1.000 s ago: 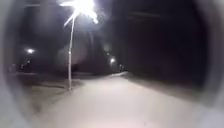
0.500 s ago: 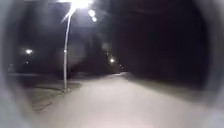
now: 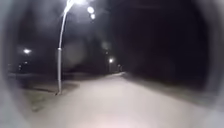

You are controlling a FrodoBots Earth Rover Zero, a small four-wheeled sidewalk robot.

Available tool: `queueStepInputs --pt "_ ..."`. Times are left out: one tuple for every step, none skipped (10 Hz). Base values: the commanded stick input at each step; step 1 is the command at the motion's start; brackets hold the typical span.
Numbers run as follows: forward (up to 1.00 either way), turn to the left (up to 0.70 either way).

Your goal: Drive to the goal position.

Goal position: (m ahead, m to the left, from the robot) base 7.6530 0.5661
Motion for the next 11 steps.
queueStepInputs --pt "0.70 0.01" --pt "0.70 0.00" --pt "0.70 0.00" --pt "0.70 0.00" --pt "0.70 0.00" --pt "0.70 0.00" --pt "0.70 0.00" --pt "0.70 0.00" --pt "0.70 0.00" --pt "0.70 0.14" --pt "0.70 0.12"
